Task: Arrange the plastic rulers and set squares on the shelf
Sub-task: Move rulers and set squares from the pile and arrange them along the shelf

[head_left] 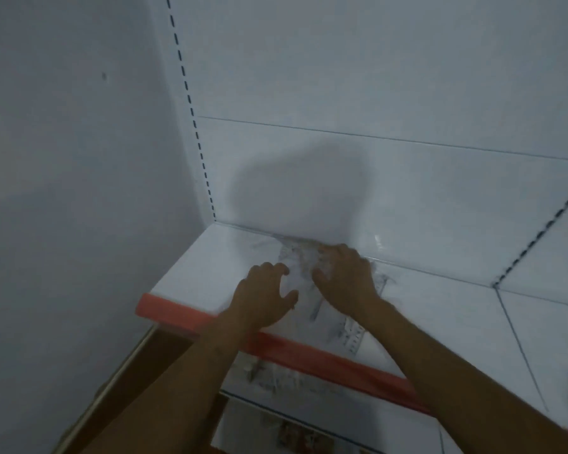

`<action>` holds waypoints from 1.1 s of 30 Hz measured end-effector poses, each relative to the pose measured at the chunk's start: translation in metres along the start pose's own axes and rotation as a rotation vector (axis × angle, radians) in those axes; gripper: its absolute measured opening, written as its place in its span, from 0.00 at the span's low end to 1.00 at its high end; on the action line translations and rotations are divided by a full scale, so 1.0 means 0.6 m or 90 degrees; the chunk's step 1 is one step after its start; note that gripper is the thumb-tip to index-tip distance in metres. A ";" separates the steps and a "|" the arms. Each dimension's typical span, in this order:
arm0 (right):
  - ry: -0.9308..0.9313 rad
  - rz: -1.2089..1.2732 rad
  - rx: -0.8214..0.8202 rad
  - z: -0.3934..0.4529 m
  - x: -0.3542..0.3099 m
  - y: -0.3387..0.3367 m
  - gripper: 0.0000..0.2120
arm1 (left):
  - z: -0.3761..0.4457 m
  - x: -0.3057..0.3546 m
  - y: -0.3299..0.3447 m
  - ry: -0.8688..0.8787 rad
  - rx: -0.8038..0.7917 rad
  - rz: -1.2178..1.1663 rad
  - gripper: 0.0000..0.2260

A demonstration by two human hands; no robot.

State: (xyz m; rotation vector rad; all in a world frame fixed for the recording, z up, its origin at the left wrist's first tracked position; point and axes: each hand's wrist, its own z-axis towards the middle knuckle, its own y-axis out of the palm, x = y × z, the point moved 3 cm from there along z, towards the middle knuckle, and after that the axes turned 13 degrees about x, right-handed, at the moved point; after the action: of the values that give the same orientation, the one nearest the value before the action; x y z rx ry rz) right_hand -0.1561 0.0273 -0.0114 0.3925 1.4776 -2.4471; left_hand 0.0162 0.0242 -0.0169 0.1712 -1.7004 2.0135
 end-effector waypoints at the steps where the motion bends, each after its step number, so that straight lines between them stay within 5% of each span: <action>1: 0.028 -0.012 0.022 -0.013 0.011 -0.005 0.25 | 0.006 0.004 0.011 0.017 -0.016 0.004 0.26; 4: 0.139 -0.114 0.078 -0.059 0.036 -0.024 0.27 | 0.011 0.013 0.043 0.039 -0.028 0.020 0.32; 11: 0.365 -0.262 -0.008 -0.166 0.050 -0.018 0.33 | -0.010 0.004 0.083 0.031 -0.004 0.054 0.32; 16: 0.354 -0.215 0.069 -0.178 0.025 0.009 0.25 | -0.006 -0.008 0.085 0.058 0.027 -0.033 0.22; 23: 0.430 -0.057 0.050 -0.165 0.048 -0.007 0.22 | -0.006 -0.017 0.087 0.022 0.081 -0.096 0.22; 29: 0.354 -0.118 0.010 -0.168 0.053 0.004 0.24 | -0.006 -0.015 0.087 0.042 0.080 -0.105 0.23; 33: 0.319 -0.117 0.083 -0.170 0.052 0.009 0.16 | -0.002 -0.007 0.084 0.063 0.107 -0.185 0.20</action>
State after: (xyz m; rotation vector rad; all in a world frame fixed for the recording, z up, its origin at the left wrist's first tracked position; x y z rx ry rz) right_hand -0.1734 0.1135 -0.0726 0.9989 1.5939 -2.7317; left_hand -0.0024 0.0194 -0.0633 0.3485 -1.3588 1.9102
